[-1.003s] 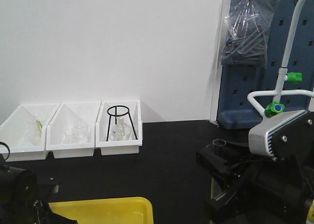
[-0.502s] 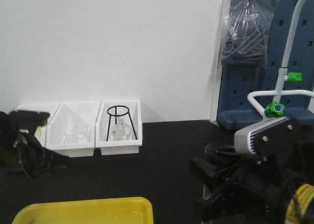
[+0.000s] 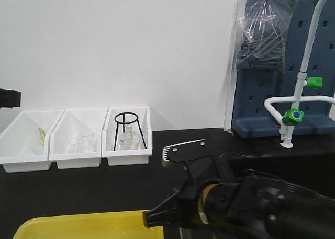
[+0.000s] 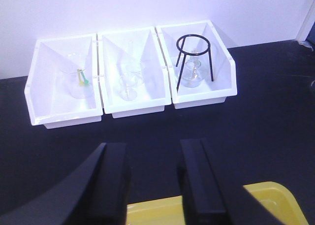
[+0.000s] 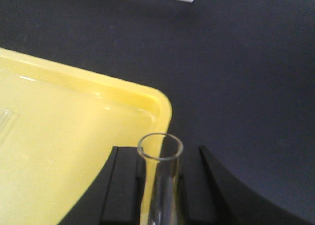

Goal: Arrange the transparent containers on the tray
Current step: 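Lower the right-held test tube into the yellow tray and open the right gripper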

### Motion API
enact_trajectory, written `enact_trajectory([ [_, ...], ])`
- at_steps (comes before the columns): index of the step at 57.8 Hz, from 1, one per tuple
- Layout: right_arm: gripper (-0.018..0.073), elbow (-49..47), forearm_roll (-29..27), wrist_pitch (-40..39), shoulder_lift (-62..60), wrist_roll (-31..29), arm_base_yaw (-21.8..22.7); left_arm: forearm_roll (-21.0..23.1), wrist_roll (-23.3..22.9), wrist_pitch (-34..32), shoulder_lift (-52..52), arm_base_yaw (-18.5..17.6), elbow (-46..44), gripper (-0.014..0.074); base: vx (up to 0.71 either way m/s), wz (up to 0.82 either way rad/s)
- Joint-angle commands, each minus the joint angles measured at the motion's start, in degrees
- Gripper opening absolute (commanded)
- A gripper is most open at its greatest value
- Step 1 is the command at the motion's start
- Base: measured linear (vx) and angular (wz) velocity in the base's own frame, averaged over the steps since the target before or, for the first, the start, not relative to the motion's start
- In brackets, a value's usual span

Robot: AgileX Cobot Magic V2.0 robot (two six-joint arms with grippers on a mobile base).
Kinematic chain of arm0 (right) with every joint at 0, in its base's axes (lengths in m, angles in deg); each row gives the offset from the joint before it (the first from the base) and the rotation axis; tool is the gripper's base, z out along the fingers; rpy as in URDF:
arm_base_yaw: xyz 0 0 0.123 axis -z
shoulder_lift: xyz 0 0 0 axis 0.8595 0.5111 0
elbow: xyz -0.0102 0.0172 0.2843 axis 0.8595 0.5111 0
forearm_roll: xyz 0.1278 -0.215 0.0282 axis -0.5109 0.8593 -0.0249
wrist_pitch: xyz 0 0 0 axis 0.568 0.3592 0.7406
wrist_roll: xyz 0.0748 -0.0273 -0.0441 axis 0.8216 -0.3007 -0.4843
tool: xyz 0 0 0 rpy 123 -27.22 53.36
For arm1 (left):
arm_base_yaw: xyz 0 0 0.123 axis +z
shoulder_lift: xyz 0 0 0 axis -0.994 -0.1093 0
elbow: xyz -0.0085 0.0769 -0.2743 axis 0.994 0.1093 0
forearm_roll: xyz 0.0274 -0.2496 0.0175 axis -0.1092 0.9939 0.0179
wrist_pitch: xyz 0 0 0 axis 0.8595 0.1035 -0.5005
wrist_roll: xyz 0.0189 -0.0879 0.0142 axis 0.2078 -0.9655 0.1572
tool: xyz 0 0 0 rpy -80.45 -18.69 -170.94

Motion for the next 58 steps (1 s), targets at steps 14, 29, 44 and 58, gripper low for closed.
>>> enact_trajectory([
  [14,-0.0011,-13.92,-18.35,1.04,11.74,-9.75,-0.76,-0.64,-0.13,0.16,1.48,-0.35,-1.52,0.0383,0.0,0.0],
  [29,-0.0011,-23.65,-23.83,6.1,20.8,-10.64,-0.76,-0.45,-0.13,0.82,1.48,-0.35,-1.52,0.0383,0.0,0.0],
  [44,-0.0011,-31.17,-26.2,9.15,28.1,-10.53,-0.76,-0.45,-0.13,1.66,1.48,-0.35,-1.52,0.0379,0.0,0.0],
  [58,-0.0011,-32.87,-26.17,7.18,33.51,-10.46,-0.7,-0.45,-0.13,1.81,1.48,-0.35,-1.52,0.0379,0.0,0.0],
])
